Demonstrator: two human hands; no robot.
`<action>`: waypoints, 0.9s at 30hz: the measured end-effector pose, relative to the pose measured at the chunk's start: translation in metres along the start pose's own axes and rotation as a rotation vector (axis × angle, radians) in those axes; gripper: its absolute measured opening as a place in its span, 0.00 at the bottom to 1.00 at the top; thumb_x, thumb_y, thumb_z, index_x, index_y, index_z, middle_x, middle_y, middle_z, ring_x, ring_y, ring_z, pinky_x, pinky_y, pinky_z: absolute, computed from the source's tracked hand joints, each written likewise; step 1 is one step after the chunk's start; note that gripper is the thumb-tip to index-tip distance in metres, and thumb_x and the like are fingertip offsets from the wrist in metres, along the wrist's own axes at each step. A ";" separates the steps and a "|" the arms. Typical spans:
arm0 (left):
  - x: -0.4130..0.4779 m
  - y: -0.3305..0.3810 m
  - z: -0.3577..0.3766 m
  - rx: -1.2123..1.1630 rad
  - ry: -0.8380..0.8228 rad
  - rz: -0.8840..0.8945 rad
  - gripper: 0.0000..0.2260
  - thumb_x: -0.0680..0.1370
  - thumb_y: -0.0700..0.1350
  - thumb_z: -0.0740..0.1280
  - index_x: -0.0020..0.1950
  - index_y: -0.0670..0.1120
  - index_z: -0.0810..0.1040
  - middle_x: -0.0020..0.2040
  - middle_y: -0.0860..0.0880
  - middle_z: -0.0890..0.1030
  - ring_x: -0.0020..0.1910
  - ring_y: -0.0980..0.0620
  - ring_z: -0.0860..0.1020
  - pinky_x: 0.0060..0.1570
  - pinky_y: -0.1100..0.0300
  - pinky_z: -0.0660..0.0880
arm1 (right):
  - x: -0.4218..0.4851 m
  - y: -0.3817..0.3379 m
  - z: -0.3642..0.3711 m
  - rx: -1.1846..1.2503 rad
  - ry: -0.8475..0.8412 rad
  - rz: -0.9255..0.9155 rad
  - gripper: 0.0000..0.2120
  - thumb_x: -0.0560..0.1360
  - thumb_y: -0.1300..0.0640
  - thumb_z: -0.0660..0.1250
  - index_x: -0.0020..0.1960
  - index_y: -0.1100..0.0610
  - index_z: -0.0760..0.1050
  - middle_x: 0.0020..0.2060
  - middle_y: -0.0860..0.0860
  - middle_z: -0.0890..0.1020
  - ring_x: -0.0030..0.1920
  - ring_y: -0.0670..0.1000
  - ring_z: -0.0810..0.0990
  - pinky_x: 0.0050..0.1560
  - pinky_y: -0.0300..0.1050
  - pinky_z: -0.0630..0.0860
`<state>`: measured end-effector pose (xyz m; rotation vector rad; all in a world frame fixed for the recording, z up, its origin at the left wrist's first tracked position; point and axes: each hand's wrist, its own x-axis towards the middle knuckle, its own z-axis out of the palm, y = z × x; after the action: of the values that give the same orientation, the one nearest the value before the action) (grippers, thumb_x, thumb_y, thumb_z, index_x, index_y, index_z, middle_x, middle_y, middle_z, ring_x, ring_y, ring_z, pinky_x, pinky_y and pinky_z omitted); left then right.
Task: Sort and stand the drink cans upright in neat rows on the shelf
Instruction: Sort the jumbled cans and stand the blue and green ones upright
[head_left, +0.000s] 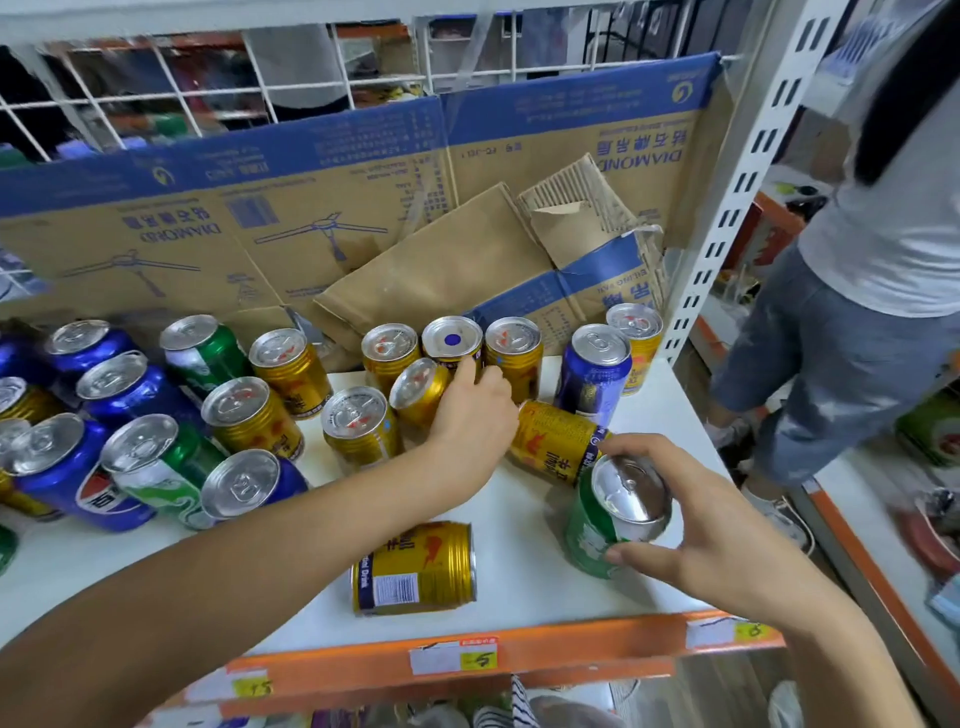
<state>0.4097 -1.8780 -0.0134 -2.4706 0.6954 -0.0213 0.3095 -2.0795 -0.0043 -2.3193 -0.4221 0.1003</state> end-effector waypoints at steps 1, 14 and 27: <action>0.000 -0.002 0.001 0.039 0.004 0.016 0.13 0.79 0.42 0.61 0.63 0.46 0.74 0.61 0.44 0.72 0.62 0.44 0.67 0.67 0.43 0.58 | -0.001 0.000 0.000 0.016 -0.010 0.000 0.33 0.63 0.50 0.78 0.63 0.40 0.65 0.60 0.37 0.73 0.61 0.40 0.72 0.58 0.28 0.66; -0.017 -0.023 0.002 -0.093 0.043 0.344 0.14 0.76 0.36 0.60 0.55 0.48 0.80 0.54 0.49 0.81 0.59 0.49 0.75 0.72 0.55 0.37 | 0.021 -0.012 -0.016 0.246 0.070 0.042 0.24 0.68 0.29 0.60 0.57 0.41 0.74 0.51 0.37 0.80 0.52 0.40 0.79 0.53 0.38 0.74; -0.091 -0.050 0.019 -0.444 -0.241 0.114 0.33 0.71 0.63 0.69 0.70 0.51 0.61 0.63 0.51 0.74 0.61 0.50 0.72 0.54 0.53 0.74 | 0.097 -0.046 -0.022 -0.196 -0.325 0.006 0.26 0.72 0.47 0.70 0.68 0.51 0.69 0.62 0.45 0.75 0.62 0.46 0.74 0.63 0.42 0.71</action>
<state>0.3579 -1.7891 0.0090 -2.7764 0.8004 0.5178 0.3931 -2.0323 0.0494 -2.5035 -0.6094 0.4618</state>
